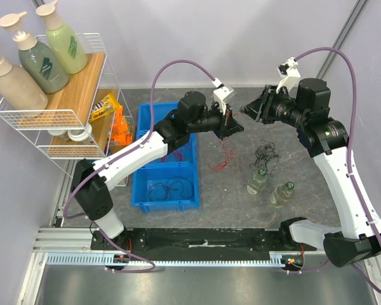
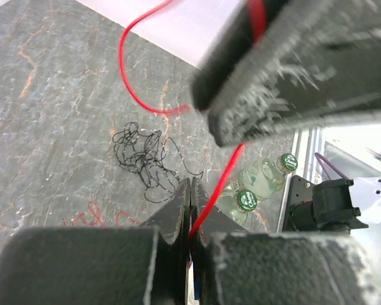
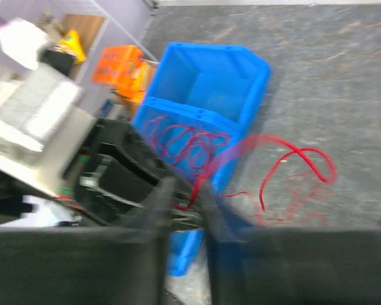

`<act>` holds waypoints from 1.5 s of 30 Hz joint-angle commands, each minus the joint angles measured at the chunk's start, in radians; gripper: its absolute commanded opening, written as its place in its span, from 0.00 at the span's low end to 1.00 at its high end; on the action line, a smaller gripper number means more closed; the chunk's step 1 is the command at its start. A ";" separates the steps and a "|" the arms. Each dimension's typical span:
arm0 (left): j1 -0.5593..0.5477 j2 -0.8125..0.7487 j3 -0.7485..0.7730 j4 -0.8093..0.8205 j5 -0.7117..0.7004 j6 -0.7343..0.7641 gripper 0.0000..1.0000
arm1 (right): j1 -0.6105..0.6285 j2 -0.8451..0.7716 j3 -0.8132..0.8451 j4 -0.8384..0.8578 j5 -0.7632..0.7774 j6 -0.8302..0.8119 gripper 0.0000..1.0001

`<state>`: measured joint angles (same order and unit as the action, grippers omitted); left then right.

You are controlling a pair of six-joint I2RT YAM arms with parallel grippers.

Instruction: Untangle the cables

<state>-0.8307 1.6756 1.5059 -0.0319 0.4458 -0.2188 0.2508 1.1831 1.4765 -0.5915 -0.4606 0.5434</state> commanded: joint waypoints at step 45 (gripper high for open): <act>0.148 -0.090 0.490 -0.209 0.030 -0.240 0.02 | 0.242 0.233 -0.620 0.582 0.194 -0.182 0.66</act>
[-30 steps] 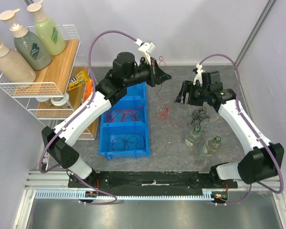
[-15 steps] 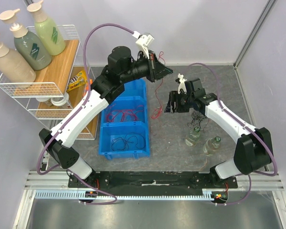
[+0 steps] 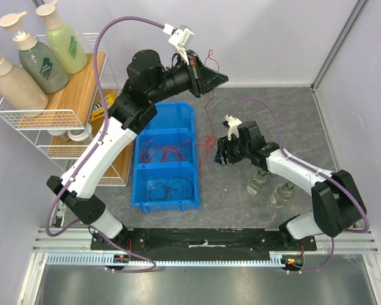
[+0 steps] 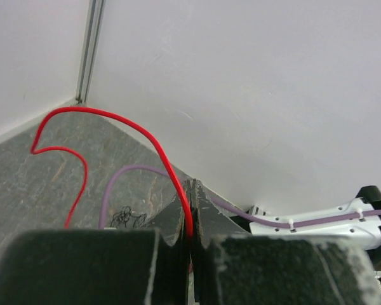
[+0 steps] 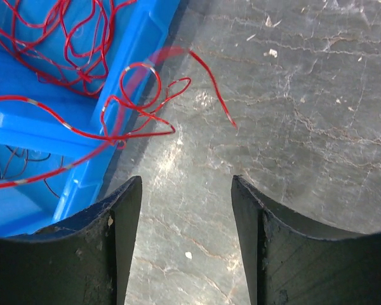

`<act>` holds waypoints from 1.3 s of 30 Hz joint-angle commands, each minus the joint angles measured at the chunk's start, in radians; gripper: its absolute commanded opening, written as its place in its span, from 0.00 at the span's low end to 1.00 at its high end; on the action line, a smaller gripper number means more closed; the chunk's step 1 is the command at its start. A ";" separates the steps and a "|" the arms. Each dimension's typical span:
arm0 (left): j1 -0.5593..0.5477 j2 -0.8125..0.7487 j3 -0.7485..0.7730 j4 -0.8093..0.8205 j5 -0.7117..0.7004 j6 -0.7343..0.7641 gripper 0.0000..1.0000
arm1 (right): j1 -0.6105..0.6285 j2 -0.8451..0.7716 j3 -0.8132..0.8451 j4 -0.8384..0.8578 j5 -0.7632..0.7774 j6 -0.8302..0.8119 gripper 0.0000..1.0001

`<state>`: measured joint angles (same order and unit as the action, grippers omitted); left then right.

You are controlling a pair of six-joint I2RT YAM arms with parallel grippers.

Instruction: Untangle the cables

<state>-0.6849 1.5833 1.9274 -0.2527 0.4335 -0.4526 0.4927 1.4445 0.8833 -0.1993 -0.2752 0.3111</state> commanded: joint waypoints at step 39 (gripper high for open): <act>0.001 -0.186 0.197 -0.106 -0.171 0.193 0.02 | -0.161 0.082 -0.150 0.480 0.332 0.459 0.00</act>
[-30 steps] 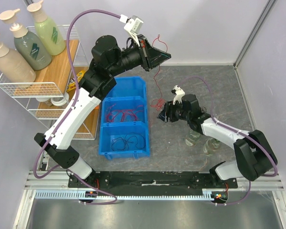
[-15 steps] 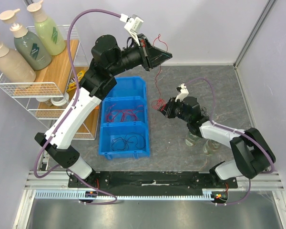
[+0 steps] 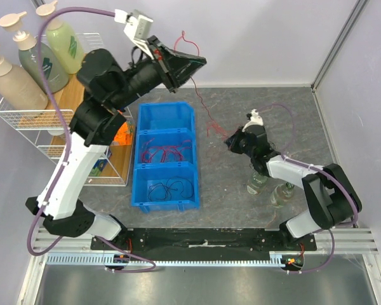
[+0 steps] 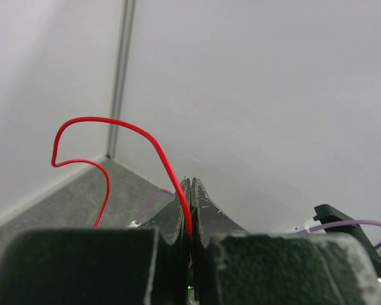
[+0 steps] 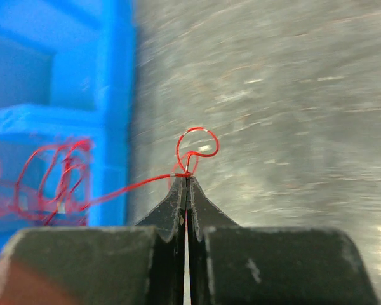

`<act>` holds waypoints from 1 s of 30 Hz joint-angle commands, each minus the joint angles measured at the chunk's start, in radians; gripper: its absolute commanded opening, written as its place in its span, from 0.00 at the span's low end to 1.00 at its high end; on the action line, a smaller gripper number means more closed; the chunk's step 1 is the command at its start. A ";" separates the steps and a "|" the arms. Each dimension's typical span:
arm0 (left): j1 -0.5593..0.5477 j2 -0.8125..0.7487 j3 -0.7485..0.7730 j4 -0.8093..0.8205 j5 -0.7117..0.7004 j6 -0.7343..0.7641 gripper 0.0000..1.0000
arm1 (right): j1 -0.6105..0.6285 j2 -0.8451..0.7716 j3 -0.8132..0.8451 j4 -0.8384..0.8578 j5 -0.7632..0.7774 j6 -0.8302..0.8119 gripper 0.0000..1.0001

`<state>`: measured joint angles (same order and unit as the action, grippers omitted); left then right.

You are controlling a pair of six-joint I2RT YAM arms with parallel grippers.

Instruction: Untangle the cables

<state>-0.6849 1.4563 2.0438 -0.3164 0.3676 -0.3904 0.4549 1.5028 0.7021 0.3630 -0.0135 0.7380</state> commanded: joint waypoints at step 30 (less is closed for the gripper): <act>0.013 -0.108 -0.051 -0.112 -0.364 0.363 0.02 | -0.153 -0.142 0.201 -0.295 -0.095 -0.176 0.00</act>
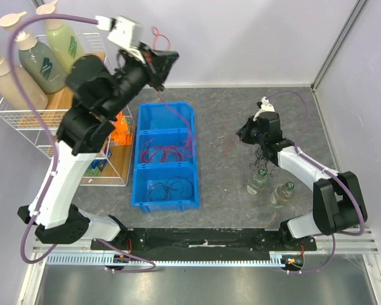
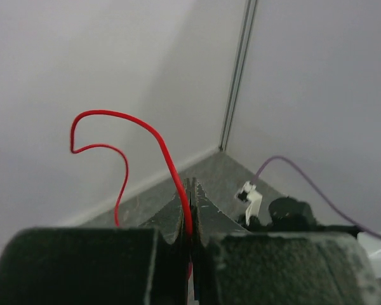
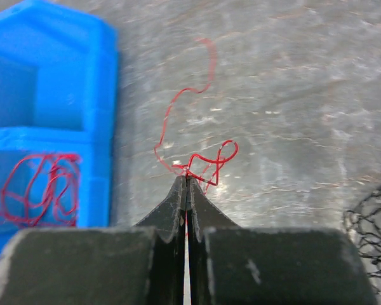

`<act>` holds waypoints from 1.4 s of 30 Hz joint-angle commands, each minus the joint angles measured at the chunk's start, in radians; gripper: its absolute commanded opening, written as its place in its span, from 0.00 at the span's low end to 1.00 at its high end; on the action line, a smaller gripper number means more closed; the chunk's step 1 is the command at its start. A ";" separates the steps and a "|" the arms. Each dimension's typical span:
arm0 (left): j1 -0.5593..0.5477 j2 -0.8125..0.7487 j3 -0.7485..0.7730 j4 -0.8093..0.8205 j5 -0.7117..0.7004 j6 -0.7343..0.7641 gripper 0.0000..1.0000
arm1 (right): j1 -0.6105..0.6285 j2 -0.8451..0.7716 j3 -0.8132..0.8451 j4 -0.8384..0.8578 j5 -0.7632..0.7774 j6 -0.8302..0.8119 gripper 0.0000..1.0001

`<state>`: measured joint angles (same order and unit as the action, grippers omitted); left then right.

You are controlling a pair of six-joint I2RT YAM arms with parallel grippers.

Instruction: Untangle the cables

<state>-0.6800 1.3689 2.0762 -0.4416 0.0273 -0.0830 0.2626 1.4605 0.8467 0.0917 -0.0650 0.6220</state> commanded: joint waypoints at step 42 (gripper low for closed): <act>0.079 -0.194 -0.925 -0.036 -0.330 -0.273 0.55 | 0.246 -0.166 0.540 -0.317 -0.068 -0.120 0.00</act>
<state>-0.6044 1.2510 1.1919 -0.4767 -0.2592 -0.2699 0.4507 1.2461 1.3247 -0.2298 -0.1337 0.5083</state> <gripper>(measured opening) 0.387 0.006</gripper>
